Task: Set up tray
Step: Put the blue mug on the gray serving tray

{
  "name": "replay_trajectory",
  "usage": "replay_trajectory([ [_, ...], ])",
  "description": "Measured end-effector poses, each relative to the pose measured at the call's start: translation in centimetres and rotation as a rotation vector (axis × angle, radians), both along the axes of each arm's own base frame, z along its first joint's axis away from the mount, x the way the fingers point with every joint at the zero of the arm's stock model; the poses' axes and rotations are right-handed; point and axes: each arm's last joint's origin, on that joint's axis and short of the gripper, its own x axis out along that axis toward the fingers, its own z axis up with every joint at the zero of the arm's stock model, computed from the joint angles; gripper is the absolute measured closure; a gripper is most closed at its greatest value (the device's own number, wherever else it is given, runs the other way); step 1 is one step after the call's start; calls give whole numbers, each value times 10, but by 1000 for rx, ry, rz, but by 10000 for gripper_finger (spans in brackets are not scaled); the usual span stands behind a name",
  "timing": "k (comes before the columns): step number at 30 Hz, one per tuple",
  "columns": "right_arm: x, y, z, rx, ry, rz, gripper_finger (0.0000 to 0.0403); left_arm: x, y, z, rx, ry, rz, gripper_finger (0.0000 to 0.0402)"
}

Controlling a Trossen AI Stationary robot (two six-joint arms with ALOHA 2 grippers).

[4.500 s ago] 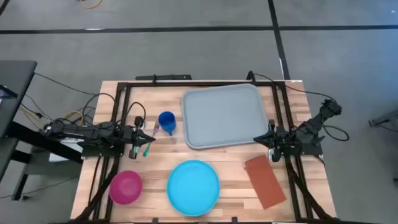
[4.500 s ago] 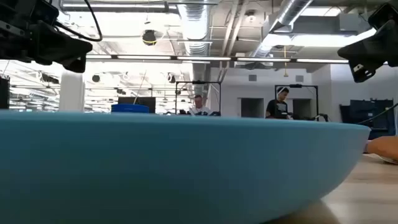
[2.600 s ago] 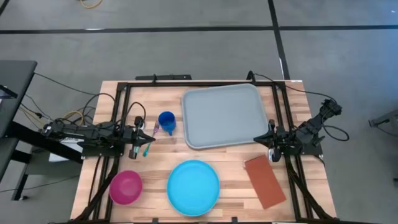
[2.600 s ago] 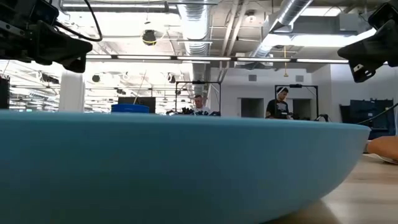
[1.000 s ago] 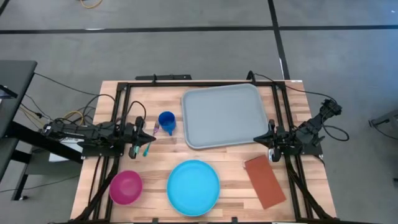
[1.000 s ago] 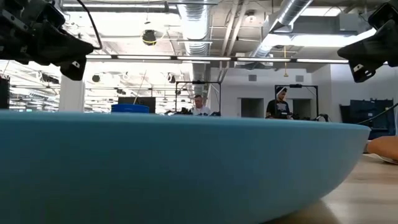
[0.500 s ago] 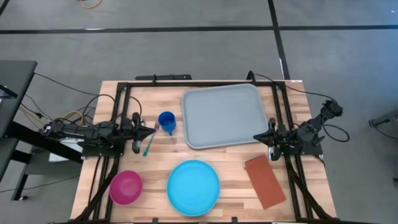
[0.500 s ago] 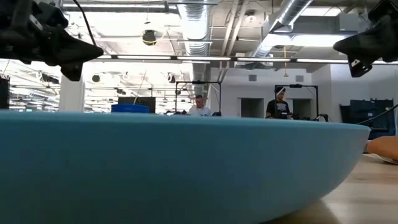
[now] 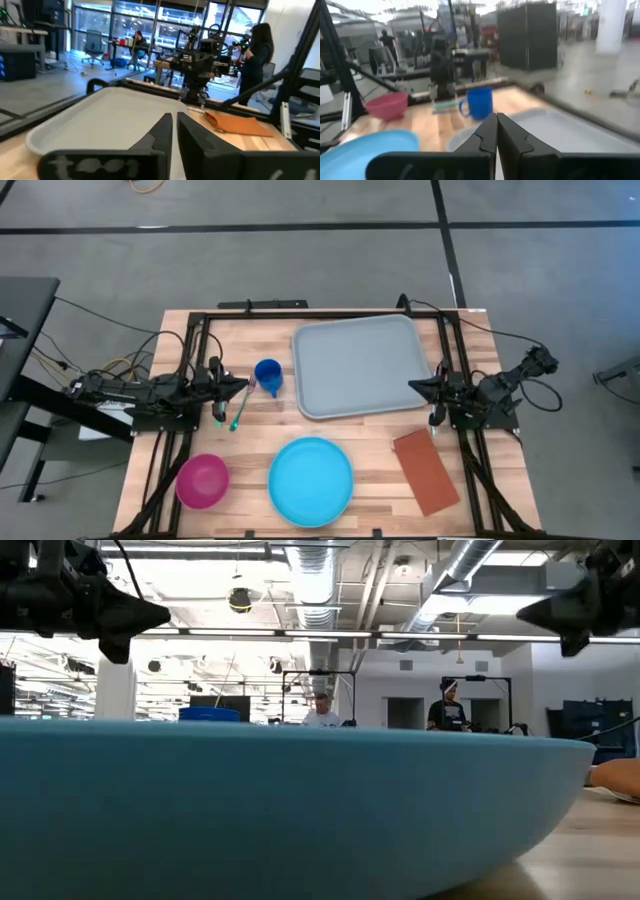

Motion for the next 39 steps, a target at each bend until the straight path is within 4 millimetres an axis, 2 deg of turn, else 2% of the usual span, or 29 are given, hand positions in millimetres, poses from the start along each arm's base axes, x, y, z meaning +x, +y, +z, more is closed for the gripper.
replay_trajectory([
  [3,1,-1,11,-69,-89,61,390,-1,2,0,37,10,66,356],
  [6,4,-2,26,-219,-208,117,361,-2,4,3,53,-12,137,330],
  [9,8,-7,41,-328,-294,-4,325,-3,5,8,66,-47,197,307],
  [12,24,-11,46,-397,-216,-95,287,-5,7,14,71,-101,249,290],
  [15,48,-16,60,-356,-166,-92,253,-7,7,20,66,-162,273,280],
  [20,115,-32,76,-396,60,-88,224,-9,7,24,77,-193,278,278],
  [26,213,-46,62,-399,389,191,242,-9,7,24,65,-200,275,278],
  [32,307,-59,56,-477,588,247,267,-8,7,21,44,-179,267,278],
  [35,342,-63,53,-469,708,286,265,-6,7,17,16,-148,257,278],
  [39,373,-66,46,-537,867,367,247,-6,7,15,-23,-147,249,278],
])
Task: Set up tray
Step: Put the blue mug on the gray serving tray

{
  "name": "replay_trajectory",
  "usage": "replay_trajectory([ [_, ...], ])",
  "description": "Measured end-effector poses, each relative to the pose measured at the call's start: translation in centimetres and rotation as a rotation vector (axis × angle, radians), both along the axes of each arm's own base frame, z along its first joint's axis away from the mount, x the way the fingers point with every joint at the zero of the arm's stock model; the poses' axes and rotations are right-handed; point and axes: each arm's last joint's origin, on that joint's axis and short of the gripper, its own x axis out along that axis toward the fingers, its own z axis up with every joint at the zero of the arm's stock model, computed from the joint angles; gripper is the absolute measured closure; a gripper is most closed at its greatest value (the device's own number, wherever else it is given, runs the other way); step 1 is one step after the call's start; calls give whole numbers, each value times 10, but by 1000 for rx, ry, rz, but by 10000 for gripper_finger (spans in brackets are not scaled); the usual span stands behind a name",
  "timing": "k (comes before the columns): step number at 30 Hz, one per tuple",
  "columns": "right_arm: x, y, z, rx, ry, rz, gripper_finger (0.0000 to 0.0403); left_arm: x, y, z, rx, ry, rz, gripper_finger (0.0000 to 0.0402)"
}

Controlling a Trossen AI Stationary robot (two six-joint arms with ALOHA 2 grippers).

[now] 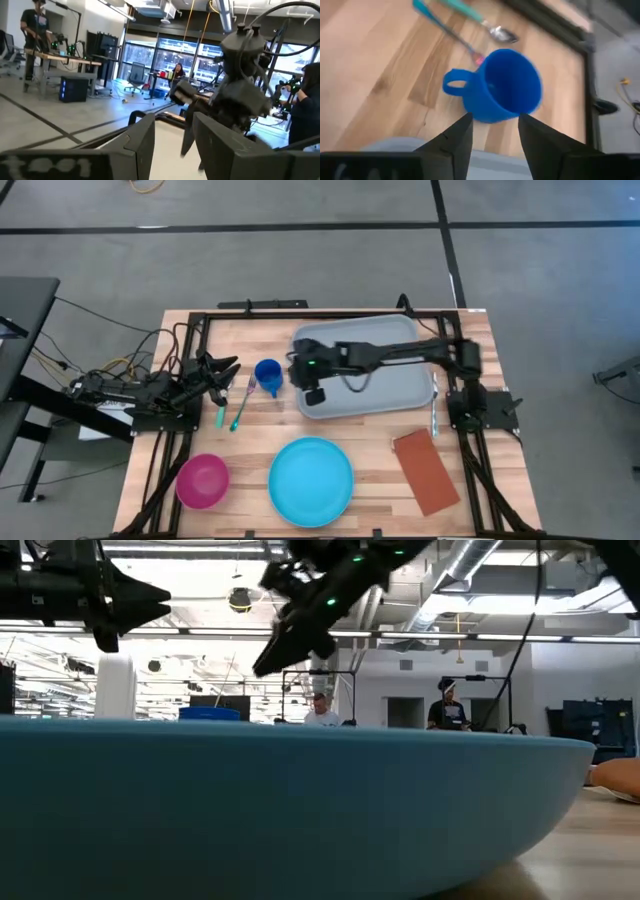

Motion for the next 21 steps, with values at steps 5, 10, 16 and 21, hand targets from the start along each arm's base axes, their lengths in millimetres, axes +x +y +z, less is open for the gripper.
replay_trajectory([
  [5,28,-2,-14,-71,87,77,217,1,0,-2,-22,13,-9,278],
  [10,47,-9,-13,-127,62,118,193,2,0,-6,-65,25,-20,278],
  [16,59,-19,-32,-133,108,119,187,2,0,-7,-79,29,-26,278],
  [21,55,-25,-42,-135,182,124,193,2,0,-8,-85,35,-27,278],
])
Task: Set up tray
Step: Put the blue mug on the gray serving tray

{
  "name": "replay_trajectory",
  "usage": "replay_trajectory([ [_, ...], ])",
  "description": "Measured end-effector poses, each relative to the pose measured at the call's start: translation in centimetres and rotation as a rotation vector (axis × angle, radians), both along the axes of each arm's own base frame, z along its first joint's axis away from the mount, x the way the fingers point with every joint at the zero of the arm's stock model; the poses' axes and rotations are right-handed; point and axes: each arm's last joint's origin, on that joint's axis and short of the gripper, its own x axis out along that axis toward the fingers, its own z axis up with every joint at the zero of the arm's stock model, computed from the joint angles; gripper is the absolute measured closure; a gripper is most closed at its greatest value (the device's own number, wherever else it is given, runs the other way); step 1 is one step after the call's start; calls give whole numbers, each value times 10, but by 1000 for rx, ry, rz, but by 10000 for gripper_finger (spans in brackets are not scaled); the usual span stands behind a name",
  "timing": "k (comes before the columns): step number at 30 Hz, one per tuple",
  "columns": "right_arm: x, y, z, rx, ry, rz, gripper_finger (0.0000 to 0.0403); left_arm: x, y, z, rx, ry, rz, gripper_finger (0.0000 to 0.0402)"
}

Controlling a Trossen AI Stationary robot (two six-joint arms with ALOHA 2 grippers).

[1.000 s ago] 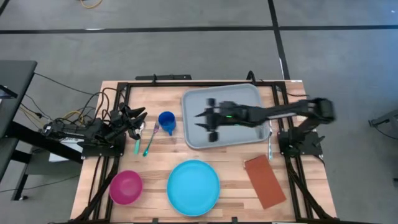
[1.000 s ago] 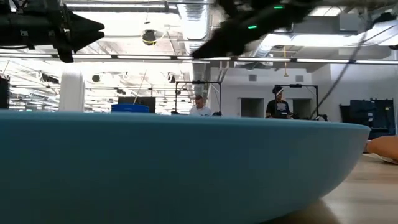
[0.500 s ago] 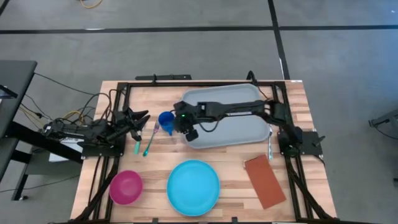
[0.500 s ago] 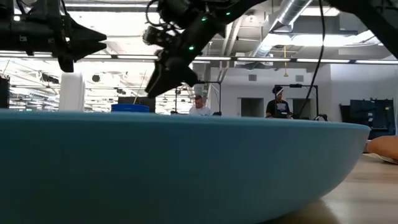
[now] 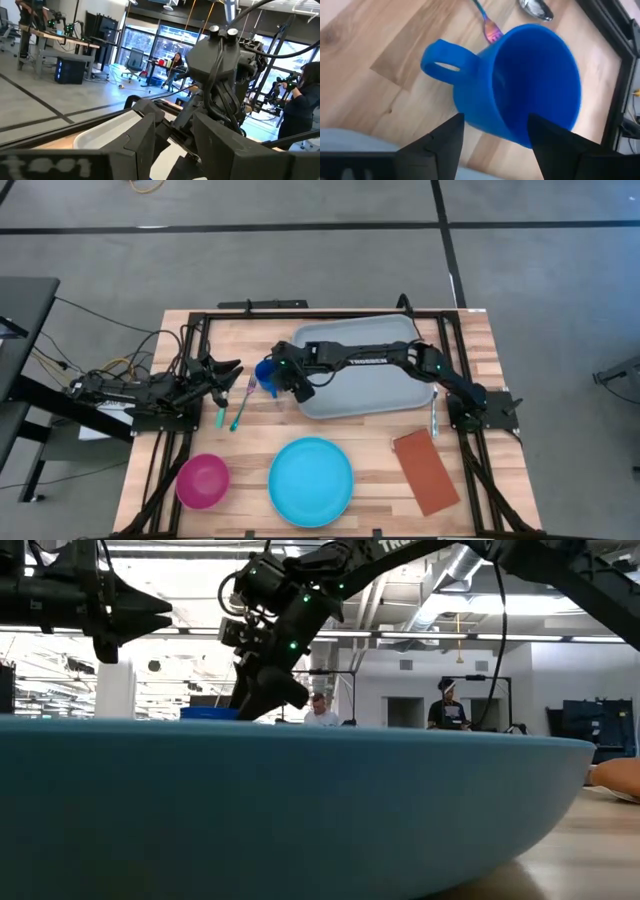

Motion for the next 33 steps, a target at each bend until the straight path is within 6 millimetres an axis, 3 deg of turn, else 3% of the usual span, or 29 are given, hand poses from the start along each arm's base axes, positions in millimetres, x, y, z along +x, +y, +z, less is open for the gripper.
replay_trajectory([
  [10,-4,-12,-6,93,5,7,220,-1,2,0,-3,5,60,278],
  [19,-10,-4,-19,133,73,22,307,-2,3,0,-5,17,142,278],
  [24,-9,-4,-18,27,78,-76,388,-2,4,0,-6,16,143,278],
  [29,-12,-4,-17,-78,101,-209,396,-2,4,0,-6,15,143,278],
  [33,-25,2,4,-238,158,-310,397,-2,4,0,-7,12,143,278],
])
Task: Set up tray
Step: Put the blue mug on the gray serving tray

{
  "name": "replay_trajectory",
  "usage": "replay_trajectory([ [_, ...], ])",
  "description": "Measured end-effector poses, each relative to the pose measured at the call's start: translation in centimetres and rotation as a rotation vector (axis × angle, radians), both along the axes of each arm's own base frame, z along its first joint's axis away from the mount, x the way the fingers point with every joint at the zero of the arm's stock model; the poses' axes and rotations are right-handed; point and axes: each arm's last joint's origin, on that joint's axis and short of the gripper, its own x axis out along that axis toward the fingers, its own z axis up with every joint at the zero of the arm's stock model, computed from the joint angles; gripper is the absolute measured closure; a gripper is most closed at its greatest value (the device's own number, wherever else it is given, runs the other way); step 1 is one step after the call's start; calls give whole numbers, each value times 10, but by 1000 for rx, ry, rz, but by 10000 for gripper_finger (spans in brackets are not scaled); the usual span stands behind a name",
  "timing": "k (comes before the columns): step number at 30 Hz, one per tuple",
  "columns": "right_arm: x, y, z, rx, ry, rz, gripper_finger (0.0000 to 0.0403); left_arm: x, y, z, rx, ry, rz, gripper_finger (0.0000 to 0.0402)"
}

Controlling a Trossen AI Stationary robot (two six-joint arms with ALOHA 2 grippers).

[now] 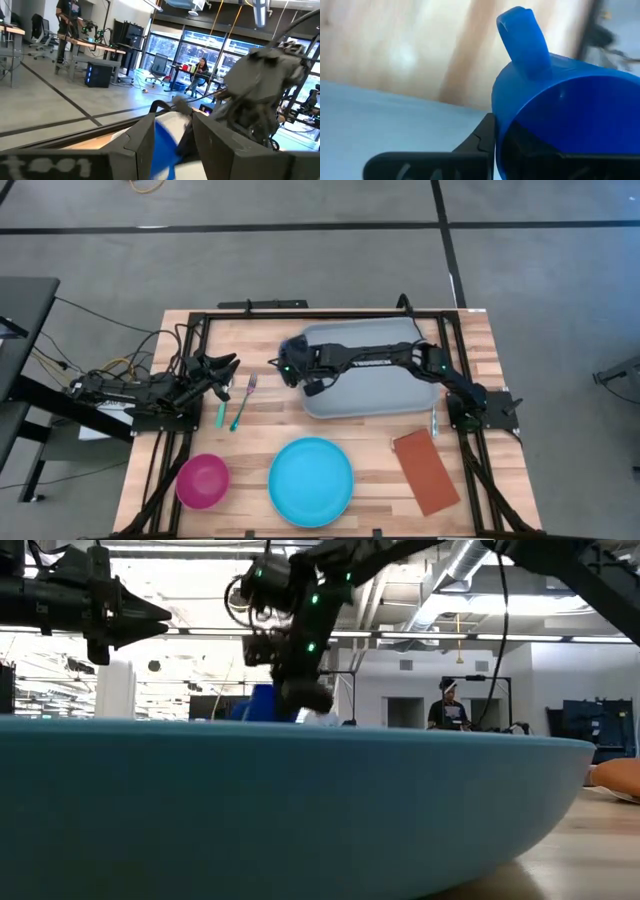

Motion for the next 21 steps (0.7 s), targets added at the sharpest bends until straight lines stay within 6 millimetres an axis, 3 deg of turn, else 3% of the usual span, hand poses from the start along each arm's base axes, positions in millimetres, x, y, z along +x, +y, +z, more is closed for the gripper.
replay_trajectory([
  [3,-18,1,24,-10,59,-44,399,0,0,1,-9,-14,2,278],
  [9,-70,-4,95,57,49,-189,399,-1,0,1,-16,-22,14,278],
  [14,-130,-35,147,232,19,-356,400,-1,0,1,-22,-28,15,278],
  [17,-162,-62,163,430,-42,-430,399,-1,0,2,-23,-32,14,278],
  [21,-201,-97,154,500,-69,-602,400,-1,0,2,-28,-36,13,278],
])
